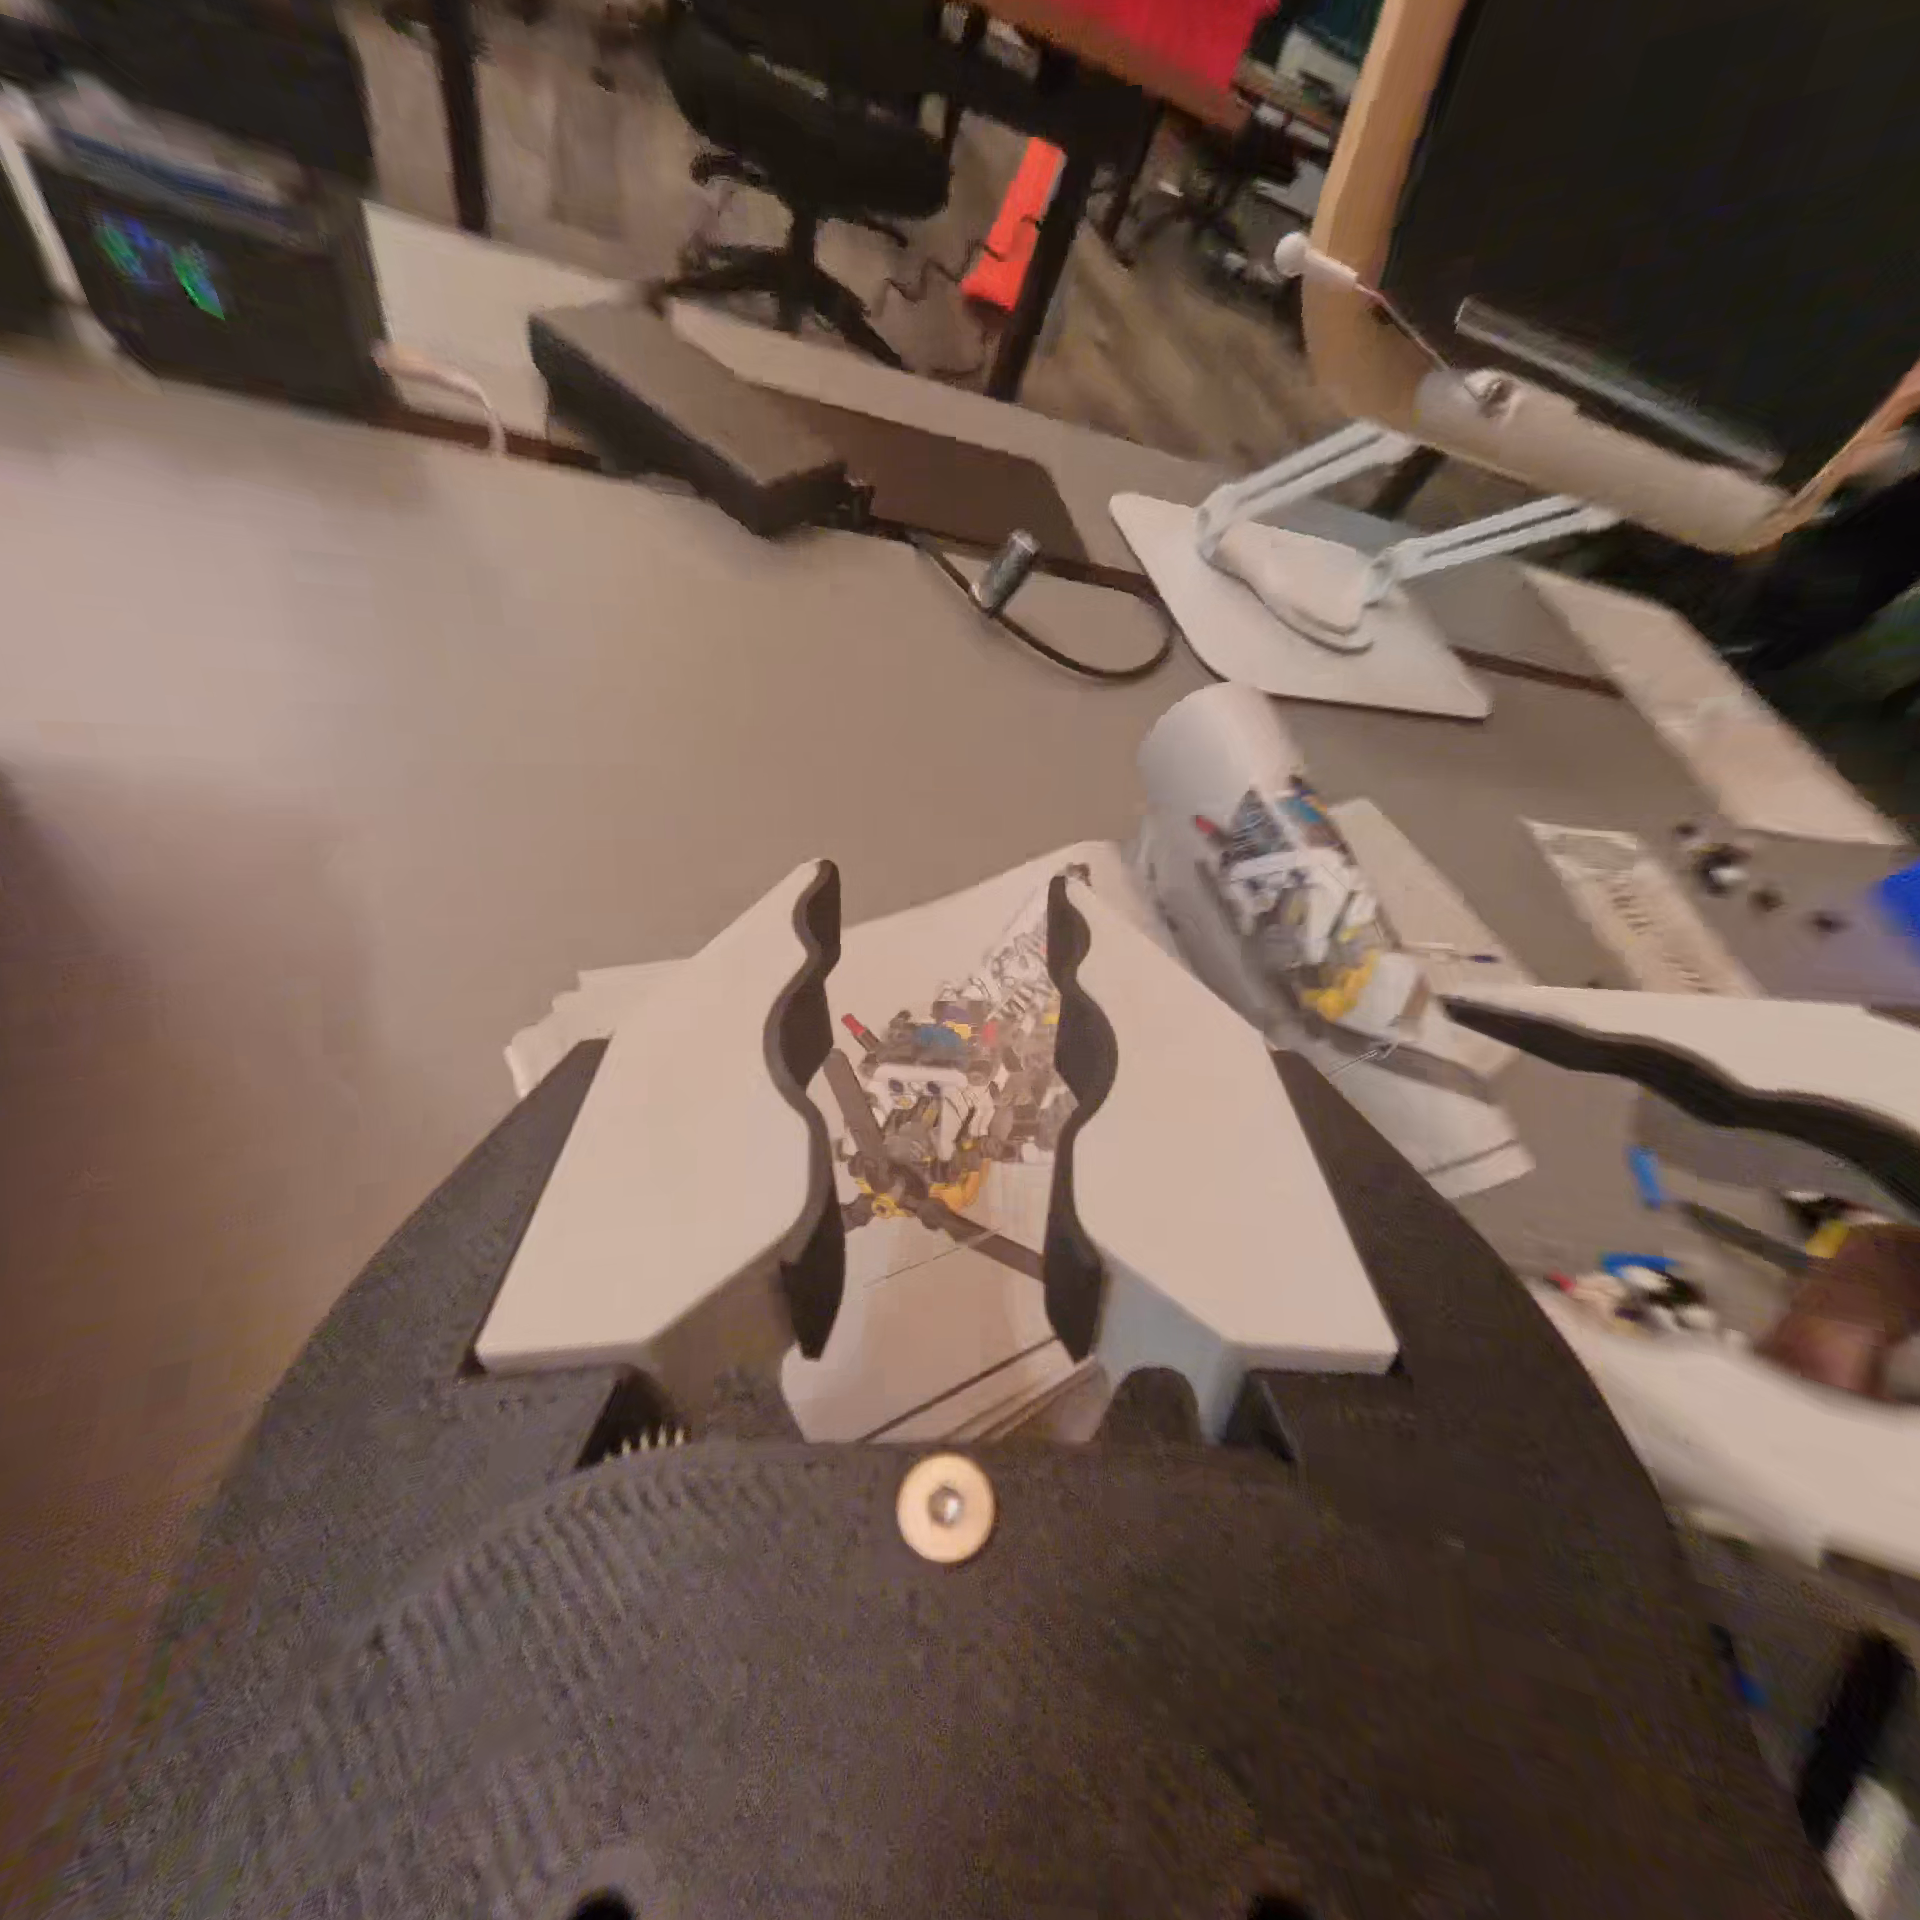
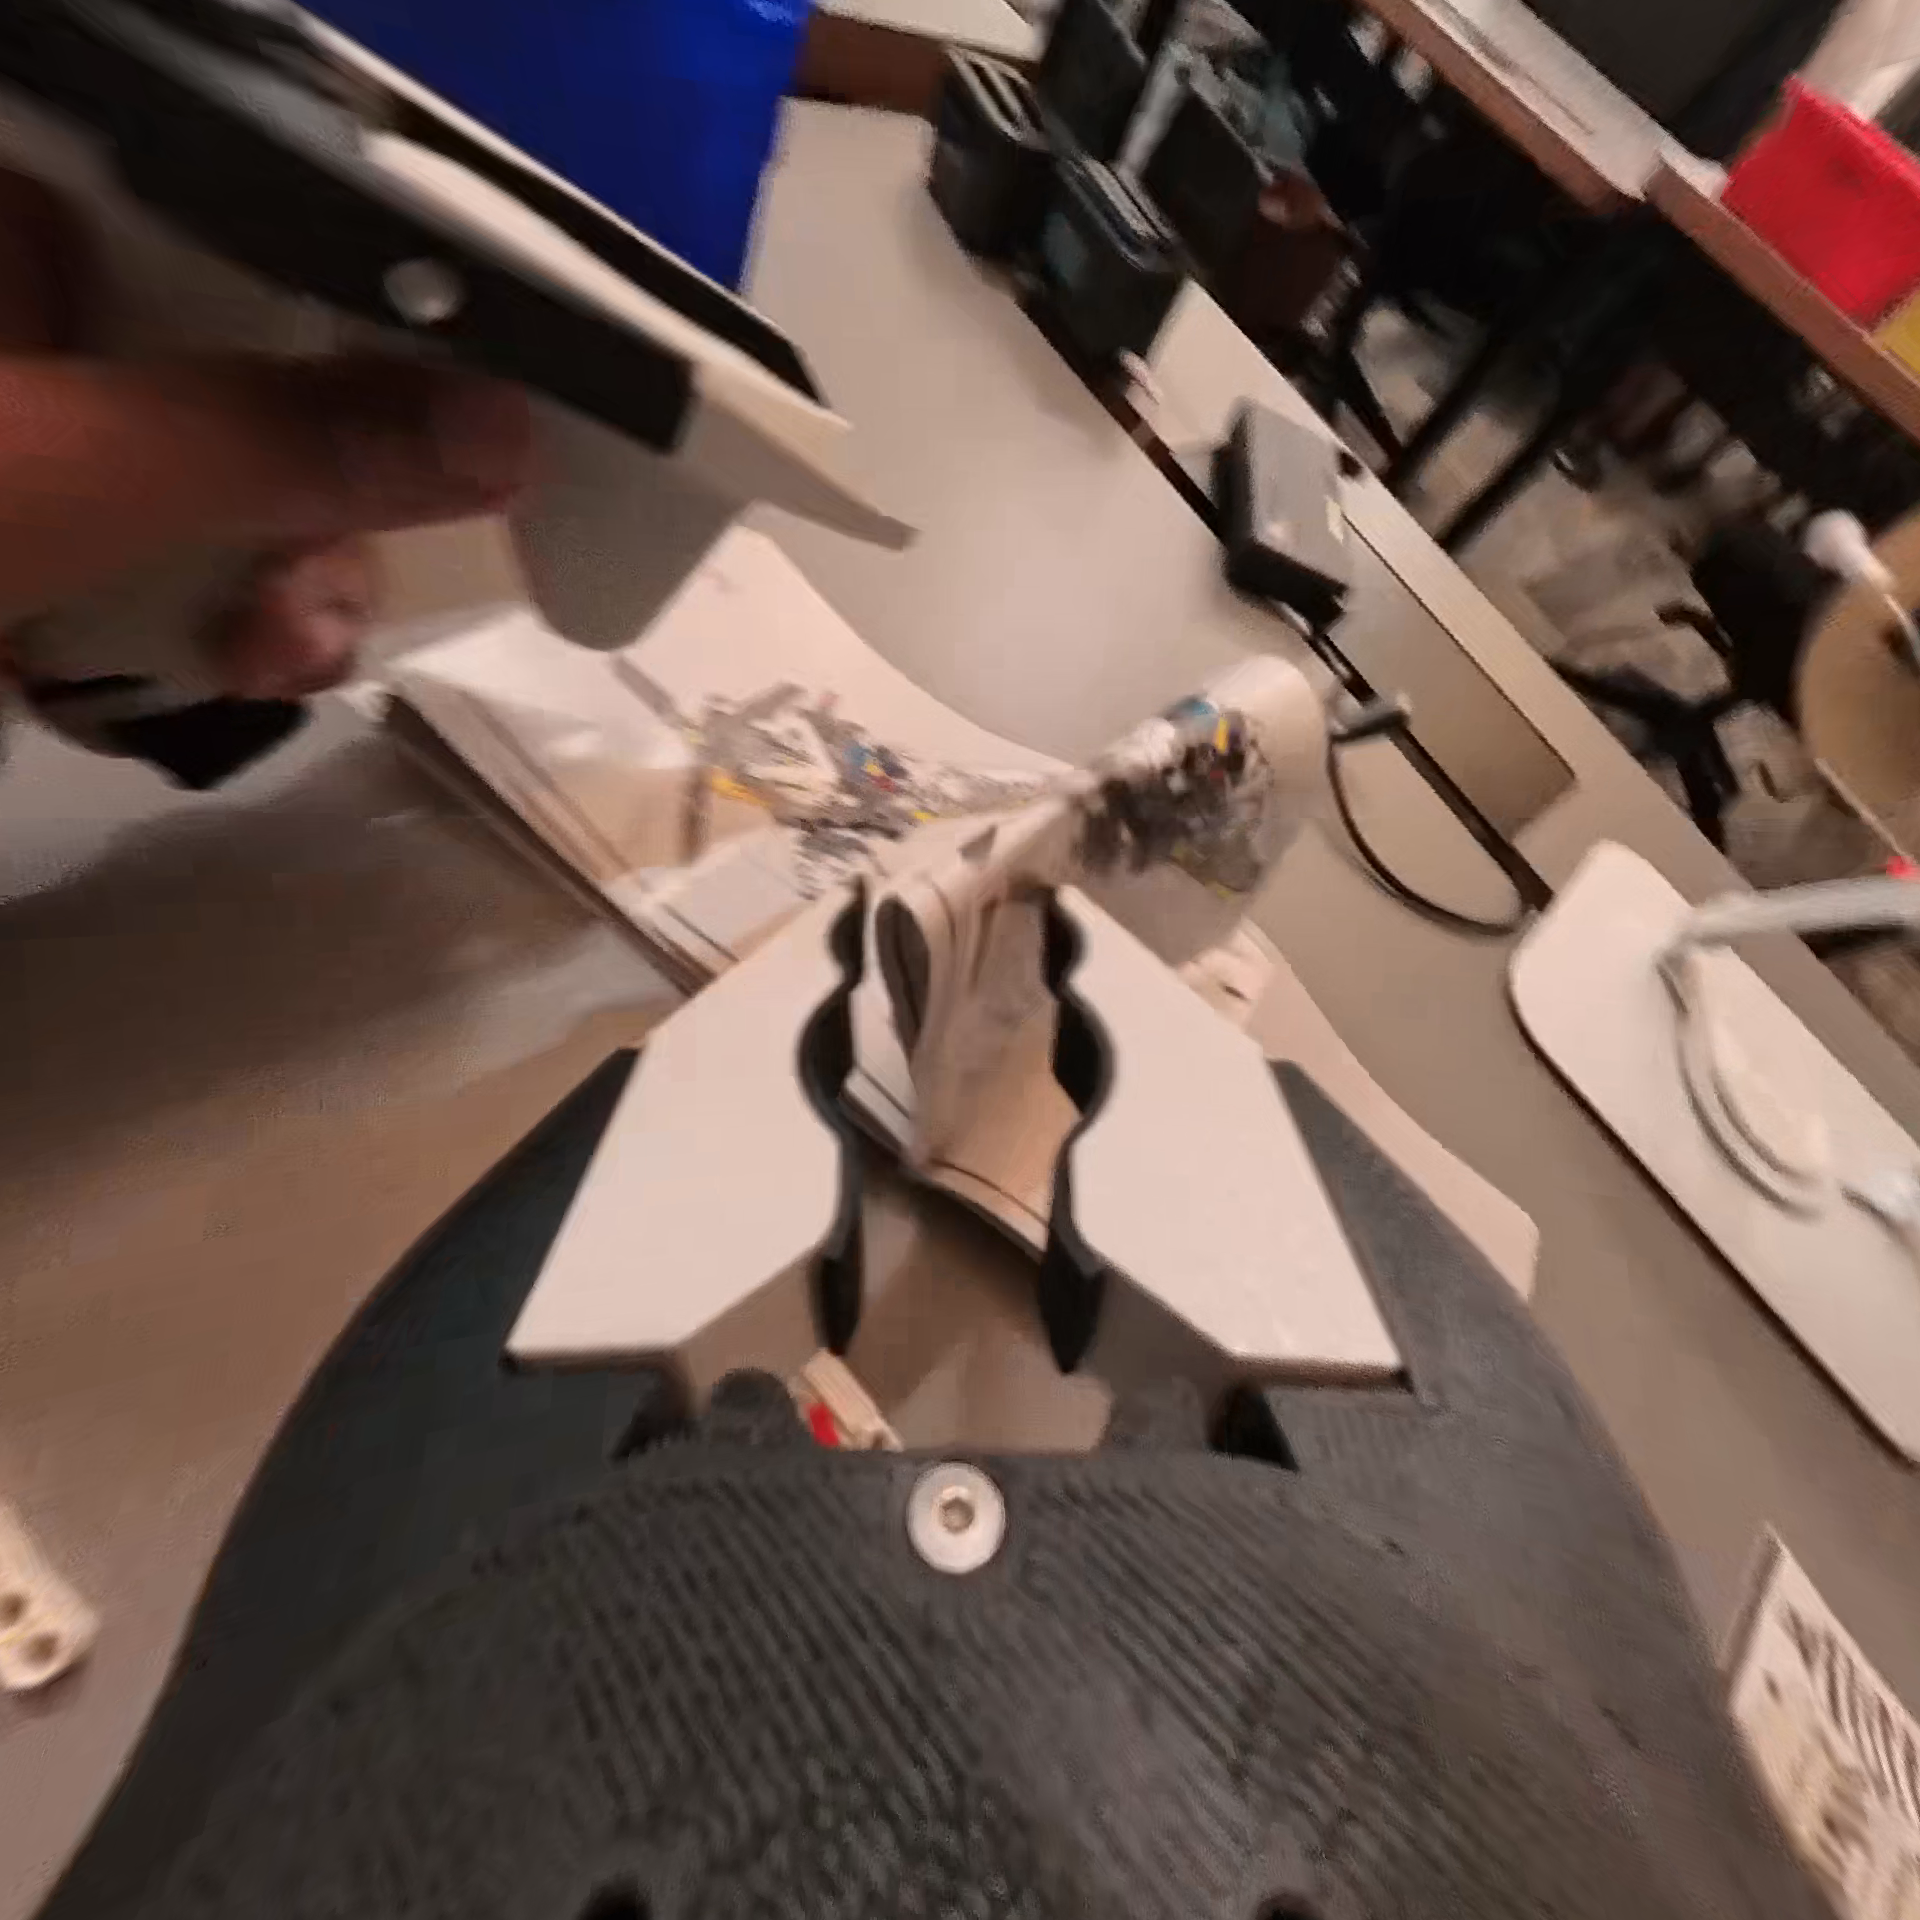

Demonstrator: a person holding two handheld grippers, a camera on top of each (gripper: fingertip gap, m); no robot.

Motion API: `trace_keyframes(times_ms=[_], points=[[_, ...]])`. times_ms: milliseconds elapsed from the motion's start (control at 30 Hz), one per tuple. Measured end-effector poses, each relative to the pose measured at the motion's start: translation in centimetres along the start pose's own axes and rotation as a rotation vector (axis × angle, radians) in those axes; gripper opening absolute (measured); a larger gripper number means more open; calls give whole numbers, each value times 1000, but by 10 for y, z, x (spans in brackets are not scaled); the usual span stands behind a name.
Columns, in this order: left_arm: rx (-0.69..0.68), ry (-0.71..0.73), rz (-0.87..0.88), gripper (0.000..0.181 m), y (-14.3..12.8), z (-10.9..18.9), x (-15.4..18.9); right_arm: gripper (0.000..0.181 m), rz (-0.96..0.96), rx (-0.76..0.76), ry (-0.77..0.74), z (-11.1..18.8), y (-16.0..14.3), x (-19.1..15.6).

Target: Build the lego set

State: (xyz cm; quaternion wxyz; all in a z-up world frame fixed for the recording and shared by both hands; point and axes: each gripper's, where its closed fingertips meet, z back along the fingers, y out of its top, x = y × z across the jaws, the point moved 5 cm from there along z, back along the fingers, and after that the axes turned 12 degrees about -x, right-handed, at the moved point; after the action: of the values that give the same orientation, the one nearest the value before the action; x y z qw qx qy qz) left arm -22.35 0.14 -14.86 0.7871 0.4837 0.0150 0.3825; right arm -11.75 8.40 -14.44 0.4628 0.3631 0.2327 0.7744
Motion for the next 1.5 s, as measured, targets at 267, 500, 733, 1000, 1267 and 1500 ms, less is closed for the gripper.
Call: trace_keyframes(times_ms=[267,500,733,1000,1267,1500], points=[[-175,-200,99,47,-19,-16,1,66,-81,263,2,38,11,18],[-113,-111,104,44,-12,-11,-8,70,-498,518,105,73,-23,79],[85,53,155,44,8,13,-35,65,-462,427,132,51,-35,69],[226,82,149,44,20,28,-36,58,-295,301,52,38,-40,53],[248,0,148,42,22,28,-27,55,-332,295,91,33,-43,53],[214,-40,117,40,20,22,-18,55,-337,269,112,28,-46,50]])
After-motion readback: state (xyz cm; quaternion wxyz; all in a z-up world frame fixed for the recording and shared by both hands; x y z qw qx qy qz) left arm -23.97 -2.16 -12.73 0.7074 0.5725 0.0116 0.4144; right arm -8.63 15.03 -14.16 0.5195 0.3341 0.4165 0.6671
